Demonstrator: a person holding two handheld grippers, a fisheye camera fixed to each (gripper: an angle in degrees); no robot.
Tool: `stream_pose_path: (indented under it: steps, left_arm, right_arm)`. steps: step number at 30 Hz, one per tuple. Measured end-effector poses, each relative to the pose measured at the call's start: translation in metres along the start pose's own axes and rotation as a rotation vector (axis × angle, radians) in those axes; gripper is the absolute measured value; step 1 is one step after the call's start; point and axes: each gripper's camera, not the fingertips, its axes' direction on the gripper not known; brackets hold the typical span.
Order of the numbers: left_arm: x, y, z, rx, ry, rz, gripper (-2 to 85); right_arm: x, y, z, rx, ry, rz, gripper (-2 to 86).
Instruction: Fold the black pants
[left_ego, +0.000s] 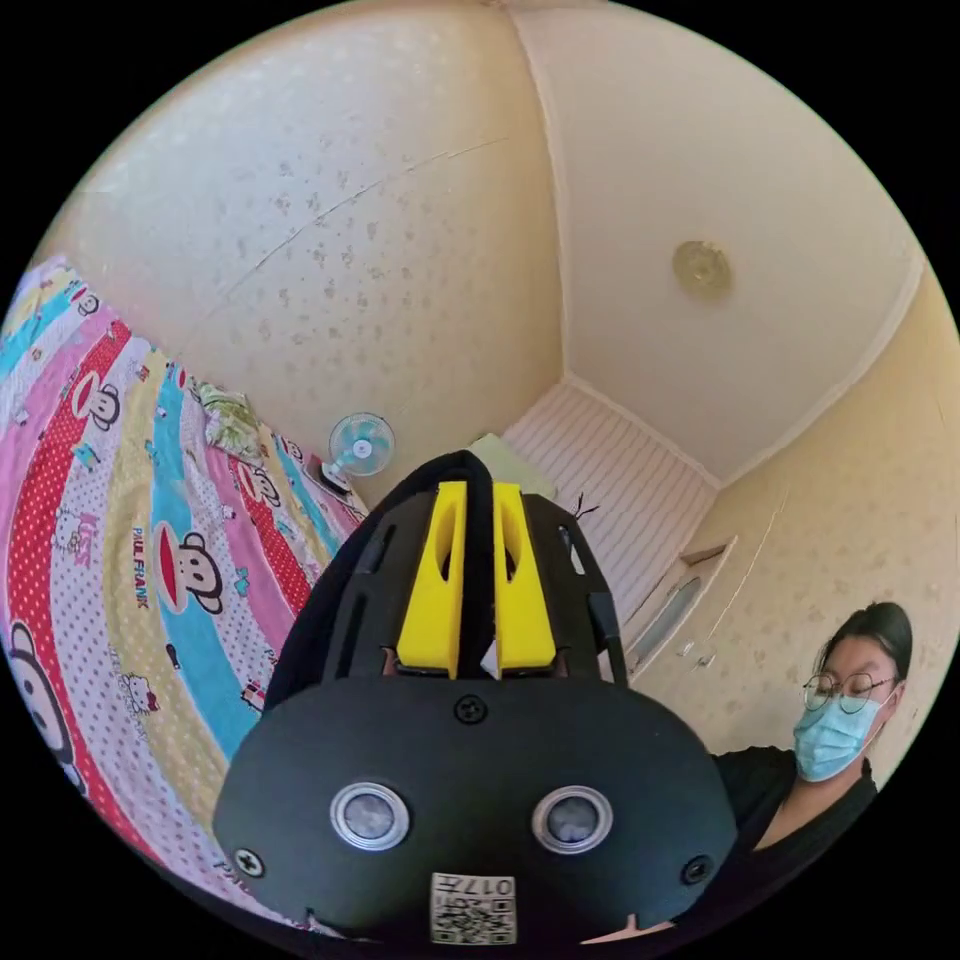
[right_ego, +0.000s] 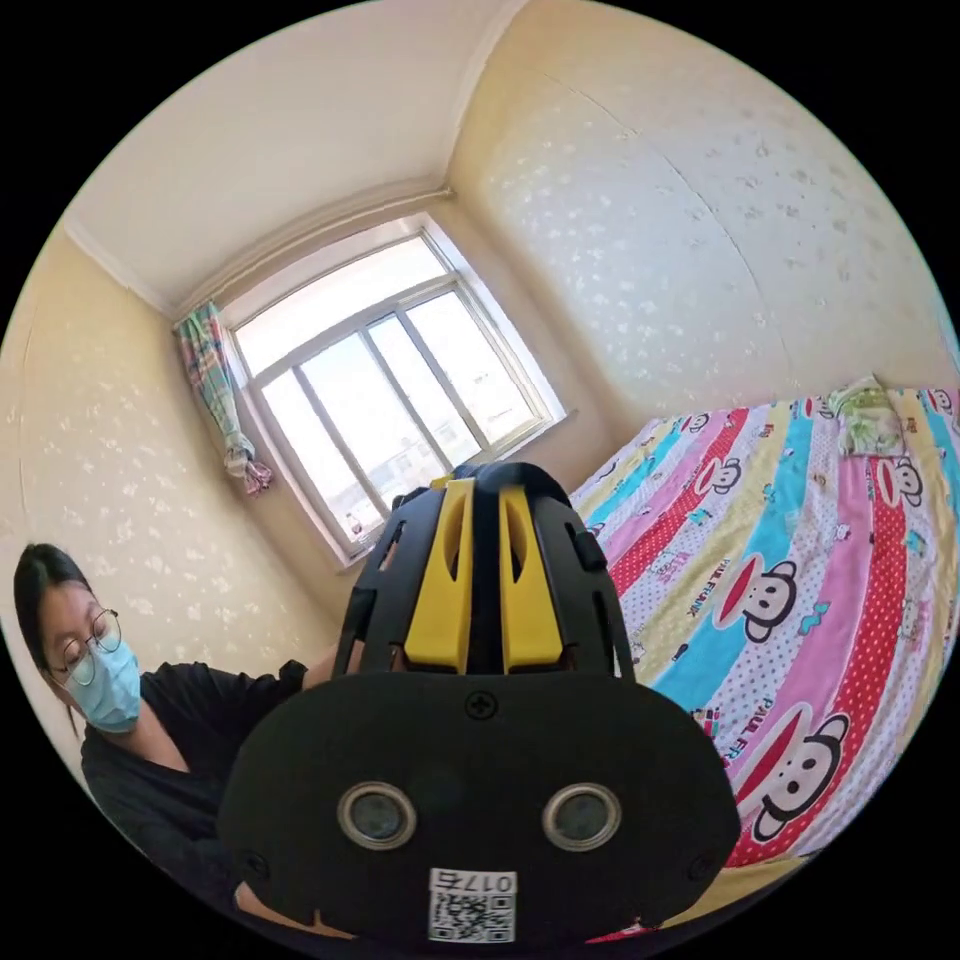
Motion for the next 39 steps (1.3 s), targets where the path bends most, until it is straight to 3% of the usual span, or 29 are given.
stream_pose_path:
  steps: [2,8,10,14,17,19,27,31,36,39]
  left_arm:
    - [-0.025,0.033,0.0,-0.034,-0.078,0.015,5.1]
    - [-0.07,0.163,-0.035,-0.085,0.128,-0.019,5.1]
    - [-0.066,0.206,-0.047,-0.145,0.108,-0.016,5.1]
    - [-0.045,0.305,-0.067,-0.241,-0.074,-0.008,5.1]
    - [-0.044,0.357,-0.065,-0.313,-0.289,-0.005,5.2]
    - [-0.054,0.371,-0.065,-0.326,-0.319,-0.04,5.2]
    - [-0.077,0.371,-0.062,-0.397,-0.285,-0.096,5.1]
    - [-0.079,0.377,-0.066,-0.379,-0.244,-0.123,5.1]
    - [-0.087,0.395,-0.07,-0.416,-0.268,-0.131,5.1]
    - [-0.098,0.398,-0.076,-0.398,-0.255,-0.198,5.2]
  right_arm:
    - [0.021,0.031,0.021,-0.047,0.056,0.023,0.9]
    - [0.035,0.153,0.039,-0.072,-0.114,0.047,1.4]
    - [0.027,0.199,0.045,-0.15,-0.109,0.053,1.7]
    - [0.016,0.267,0.057,-0.251,-0.042,0.057,2.5]
    - [0.035,0.318,0.079,-0.307,0.005,0.205,3.5]
    - [0.044,0.334,0.091,-0.285,0.016,0.267,4.5]
    - [0.051,0.279,0.125,-0.443,0.081,0.316,6.2]
    - [0.036,0.213,0.119,-0.402,0.274,0.286,4.3]
    - [0.02,0.114,0.132,-0.272,0.282,0.104,1.9]
    - [0.039,0.065,0.184,-0.432,0.442,0.134,1.6]
